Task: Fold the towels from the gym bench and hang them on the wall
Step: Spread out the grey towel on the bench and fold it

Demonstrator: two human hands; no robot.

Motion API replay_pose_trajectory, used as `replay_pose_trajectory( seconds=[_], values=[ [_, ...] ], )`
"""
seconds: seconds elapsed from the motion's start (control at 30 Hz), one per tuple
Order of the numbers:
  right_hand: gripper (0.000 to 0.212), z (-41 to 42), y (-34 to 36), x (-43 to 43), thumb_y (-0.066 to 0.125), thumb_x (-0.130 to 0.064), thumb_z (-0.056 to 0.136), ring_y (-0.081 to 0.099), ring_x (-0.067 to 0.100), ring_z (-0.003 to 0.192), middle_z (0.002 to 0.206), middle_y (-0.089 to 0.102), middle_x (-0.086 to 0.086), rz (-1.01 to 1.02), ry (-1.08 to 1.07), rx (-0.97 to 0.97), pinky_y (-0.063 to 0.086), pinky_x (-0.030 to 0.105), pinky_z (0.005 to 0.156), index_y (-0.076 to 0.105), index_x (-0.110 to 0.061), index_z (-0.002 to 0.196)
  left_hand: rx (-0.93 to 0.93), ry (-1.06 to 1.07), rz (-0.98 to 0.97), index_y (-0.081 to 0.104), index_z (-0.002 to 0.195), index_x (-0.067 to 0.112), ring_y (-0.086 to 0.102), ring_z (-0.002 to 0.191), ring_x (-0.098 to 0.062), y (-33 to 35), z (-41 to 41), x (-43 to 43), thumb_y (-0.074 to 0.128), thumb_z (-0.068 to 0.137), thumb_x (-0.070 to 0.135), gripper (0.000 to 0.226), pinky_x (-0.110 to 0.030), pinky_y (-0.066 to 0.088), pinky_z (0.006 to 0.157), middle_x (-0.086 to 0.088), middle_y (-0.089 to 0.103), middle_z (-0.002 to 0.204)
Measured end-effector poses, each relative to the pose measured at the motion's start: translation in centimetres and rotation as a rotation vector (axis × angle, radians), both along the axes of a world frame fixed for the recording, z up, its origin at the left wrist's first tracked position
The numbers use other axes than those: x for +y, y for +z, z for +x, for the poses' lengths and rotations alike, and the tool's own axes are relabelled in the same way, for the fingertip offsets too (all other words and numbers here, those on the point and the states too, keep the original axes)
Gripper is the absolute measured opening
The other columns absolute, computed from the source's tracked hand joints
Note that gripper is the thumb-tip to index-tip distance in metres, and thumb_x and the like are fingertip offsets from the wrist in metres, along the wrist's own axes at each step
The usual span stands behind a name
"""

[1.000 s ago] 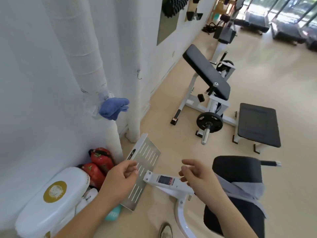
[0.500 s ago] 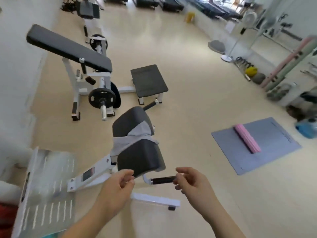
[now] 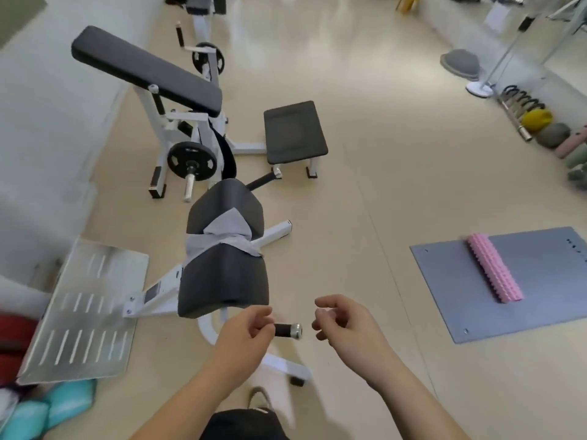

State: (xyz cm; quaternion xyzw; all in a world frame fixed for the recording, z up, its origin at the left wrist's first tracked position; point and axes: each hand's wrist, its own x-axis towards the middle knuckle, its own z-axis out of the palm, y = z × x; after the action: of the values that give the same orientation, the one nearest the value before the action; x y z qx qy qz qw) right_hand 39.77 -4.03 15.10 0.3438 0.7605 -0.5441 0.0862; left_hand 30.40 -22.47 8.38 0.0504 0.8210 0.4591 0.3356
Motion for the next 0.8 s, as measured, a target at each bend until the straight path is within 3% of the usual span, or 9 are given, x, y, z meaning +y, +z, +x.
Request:
replay_pose_trajectory(
  seconds=[0.17,0.47,0.63,0.8],
  values=[
    [0.017,-6.0,-0.2,3.9,0.057,-0.022,0.102,0.075,0.011,0.083,0.095,0.078,0.007,-0.063,0.056,0.001,0.052,0.016,0.069,0.067,-0.027,0.115,-0.04,0.112,-0.064,0.058,0.125,0.035,0.063,0.107,-0.007,-1.8,-3.7,2.0,0.059,0.101,0.025,0.026,-0.027,0.051,0.094,0.013,0.067,0.115],
    [0.022,-17.7,-1.6,10.1,0.058,-0.026,0.102,0.076,0.017,0.088,0.093,0.078,0.001,-0.045,0.301,-0.08,0.061,0.033,0.082,0.066,-0.027,0.122,-0.103,0.395,-0.081,0.057,0.136,0.024,0.064,0.102,-0.006,-3.8,-8.1,6.8,0.061,0.1,0.018,0.037,-0.018,0.051,0.086,0.012,0.066,0.112],
    [0.026,-25.4,-4.8,12.7,0.056,-0.029,0.102,0.077,0.012,0.085,0.09,0.08,-0.003,-0.074,0.535,-0.116,0.061,0.042,0.092,0.062,-0.03,0.127,-0.102,0.71,-0.172,0.052,0.142,0.024,0.064,0.098,-0.006,-5.8,-10.0,8.8,0.061,0.099,0.019,0.045,-0.029,0.053,0.092,0.009,0.066,0.115],
    [0.026,-32.7,-6.0,16.5,0.053,-0.03,0.105,0.075,0.013,0.091,0.096,0.079,-0.003,-0.089,0.829,-0.138,0.06,0.041,0.095,0.055,-0.034,0.13,-0.076,1.004,-0.136,0.052,0.143,0.021,0.065,0.098,-0.006,-6.8,-12.5,15.4,0.062,0.096,0.018,0.048,-0.019,0.049,0.077,0.004,0.064,0.122]
  ],
)
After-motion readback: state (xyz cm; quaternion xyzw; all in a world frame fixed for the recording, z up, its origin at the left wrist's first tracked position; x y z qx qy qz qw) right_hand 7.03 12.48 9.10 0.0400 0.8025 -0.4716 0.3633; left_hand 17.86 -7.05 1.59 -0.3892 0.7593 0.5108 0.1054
